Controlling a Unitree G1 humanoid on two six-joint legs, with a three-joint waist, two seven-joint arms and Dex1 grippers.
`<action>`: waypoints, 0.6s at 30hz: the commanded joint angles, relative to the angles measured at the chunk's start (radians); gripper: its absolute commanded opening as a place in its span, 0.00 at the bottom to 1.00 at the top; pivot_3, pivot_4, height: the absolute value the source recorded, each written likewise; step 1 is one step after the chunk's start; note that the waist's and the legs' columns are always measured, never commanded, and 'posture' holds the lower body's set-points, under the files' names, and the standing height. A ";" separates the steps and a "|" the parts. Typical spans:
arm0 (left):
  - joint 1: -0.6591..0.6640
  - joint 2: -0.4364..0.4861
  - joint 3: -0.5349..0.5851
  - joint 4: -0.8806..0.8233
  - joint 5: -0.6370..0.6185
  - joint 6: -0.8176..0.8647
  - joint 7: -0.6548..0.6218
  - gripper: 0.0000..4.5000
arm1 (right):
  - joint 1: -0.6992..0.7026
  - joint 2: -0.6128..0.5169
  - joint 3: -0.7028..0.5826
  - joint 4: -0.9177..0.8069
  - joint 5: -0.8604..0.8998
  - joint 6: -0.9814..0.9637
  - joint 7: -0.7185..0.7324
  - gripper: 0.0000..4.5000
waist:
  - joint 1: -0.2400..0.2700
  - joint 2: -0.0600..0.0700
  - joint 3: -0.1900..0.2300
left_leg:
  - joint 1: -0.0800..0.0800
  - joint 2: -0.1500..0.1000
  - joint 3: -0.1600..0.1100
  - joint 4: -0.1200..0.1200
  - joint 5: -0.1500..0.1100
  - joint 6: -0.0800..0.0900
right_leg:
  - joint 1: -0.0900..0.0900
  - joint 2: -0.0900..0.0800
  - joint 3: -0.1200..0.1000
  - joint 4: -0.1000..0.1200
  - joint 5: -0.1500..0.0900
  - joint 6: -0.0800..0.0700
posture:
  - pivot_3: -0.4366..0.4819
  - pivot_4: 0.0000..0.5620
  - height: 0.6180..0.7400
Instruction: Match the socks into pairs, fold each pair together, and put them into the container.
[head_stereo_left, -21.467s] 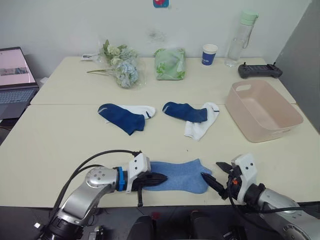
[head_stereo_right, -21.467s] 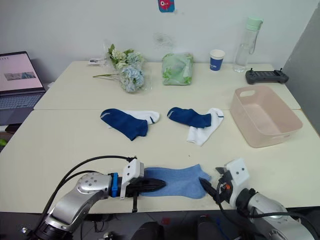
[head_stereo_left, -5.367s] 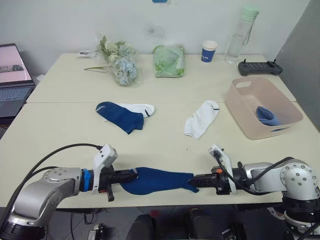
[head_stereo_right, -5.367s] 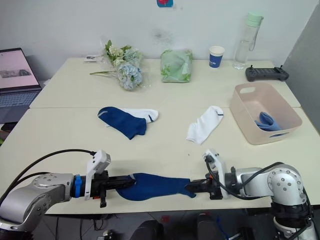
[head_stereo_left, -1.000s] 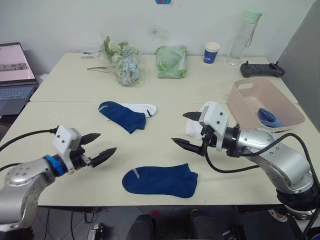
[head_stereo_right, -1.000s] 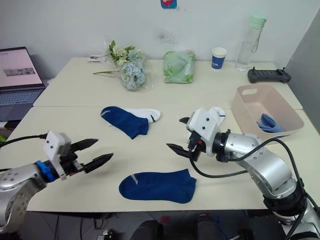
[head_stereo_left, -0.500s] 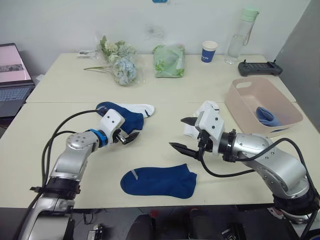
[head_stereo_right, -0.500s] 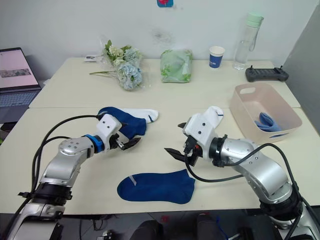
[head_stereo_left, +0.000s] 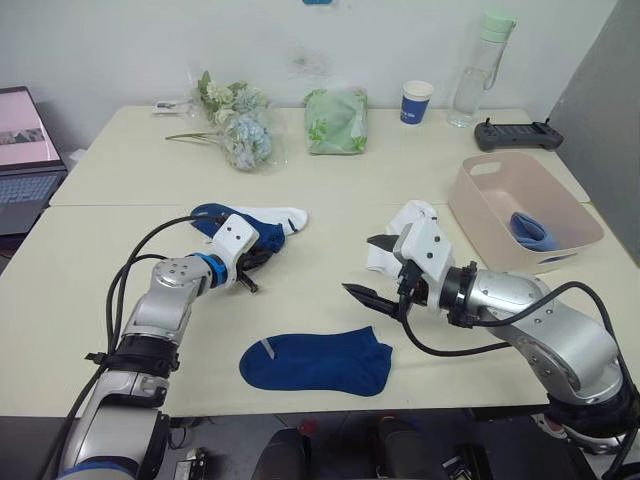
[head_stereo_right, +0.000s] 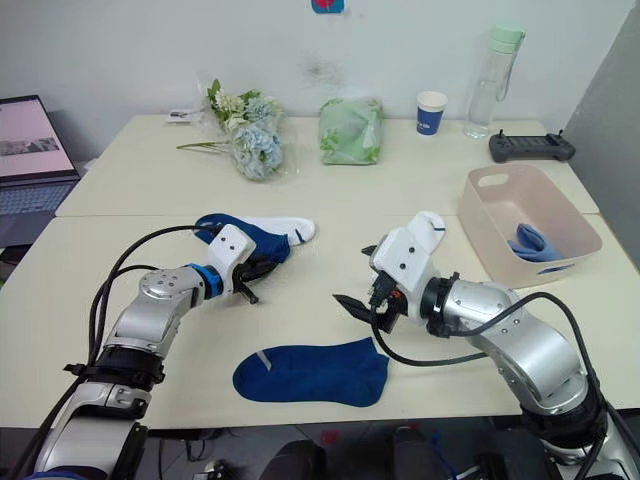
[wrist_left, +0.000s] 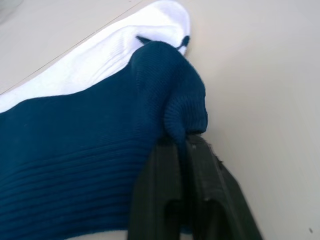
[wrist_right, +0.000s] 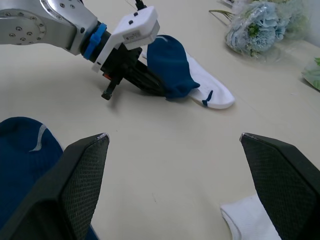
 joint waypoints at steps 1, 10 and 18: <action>0.028 0.043 0.056 -0.133 -0.061 0.078 -0.045 0.00 | 0.002 -0.003 -0.021 -0.038 -0.004 -0.011 0.002 1.00 | 0.000 0.000 0.000 | 0.000 0.000 0.000 0.000 0.000 0.000 | 0.000 0.000 0.000 0.000 0.000 0.000 | 0.48 0.27 1.00; 0.094 0.096 0.063 -0.545 -0.392 0.592 -0.173 0.00 | 0.014 -0.018 -0.021 -0.042 -0.010 -0.013 0.013 1.00 | 0.008 0.000 0.000 | -0.003 -0.001 -0.001 0.001 0.000 0.000 | -0.001 -0.001 -0.001 -0.002 0.000 0.000 | 0.48 0.27 1.00; 0.015 -0.099 -0.071 -0.491 -0.371 0.588 -0.095 0.00 | 0.032 -0.056 -0.051 -0.064 -0.004 0.011 0.015 1.00 | 0.006 0.000 0.000 | -0.003 -0.001 -0.001 0.002 0.000 0.000 | 0.000 -0.001 0.000 -0.001 0.001 0.001 | 0.48 0.27 1.00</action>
